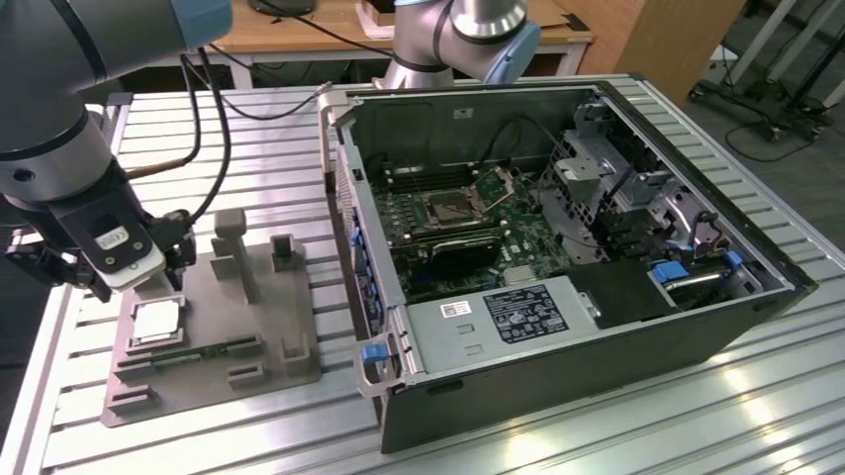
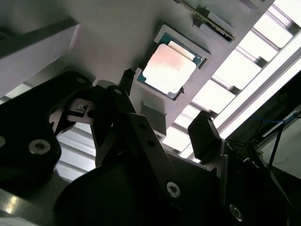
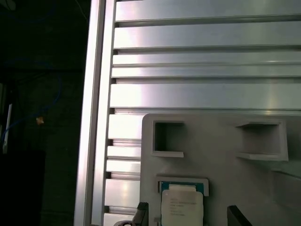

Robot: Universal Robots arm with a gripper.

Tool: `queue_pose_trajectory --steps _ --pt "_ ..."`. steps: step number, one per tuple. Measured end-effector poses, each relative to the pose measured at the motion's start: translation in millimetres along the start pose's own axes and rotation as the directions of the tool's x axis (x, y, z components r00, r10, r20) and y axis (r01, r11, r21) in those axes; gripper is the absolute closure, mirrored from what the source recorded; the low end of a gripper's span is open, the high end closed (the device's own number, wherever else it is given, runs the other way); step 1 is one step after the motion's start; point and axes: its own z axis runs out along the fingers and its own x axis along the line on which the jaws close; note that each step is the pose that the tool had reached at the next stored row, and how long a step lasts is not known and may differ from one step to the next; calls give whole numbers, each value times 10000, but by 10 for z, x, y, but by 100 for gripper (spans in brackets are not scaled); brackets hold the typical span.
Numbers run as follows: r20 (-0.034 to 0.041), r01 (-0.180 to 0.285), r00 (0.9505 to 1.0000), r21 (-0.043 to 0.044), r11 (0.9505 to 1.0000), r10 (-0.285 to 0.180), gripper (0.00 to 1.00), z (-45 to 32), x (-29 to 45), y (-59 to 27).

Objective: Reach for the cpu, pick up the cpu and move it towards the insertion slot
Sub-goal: 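Pick up the cpu and move it towards the insertion slot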

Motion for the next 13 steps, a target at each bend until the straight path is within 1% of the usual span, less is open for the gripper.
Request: queue_pose_trajectory --steps 6,8,13 --pt "22 3 10000 161 9999 -4 27 88 16 -7" --pt "20 1 10000 185 9998 -1 27 123 18 -9" --pt "21 -12 10000 198 9998 11 27 214 29 -15"
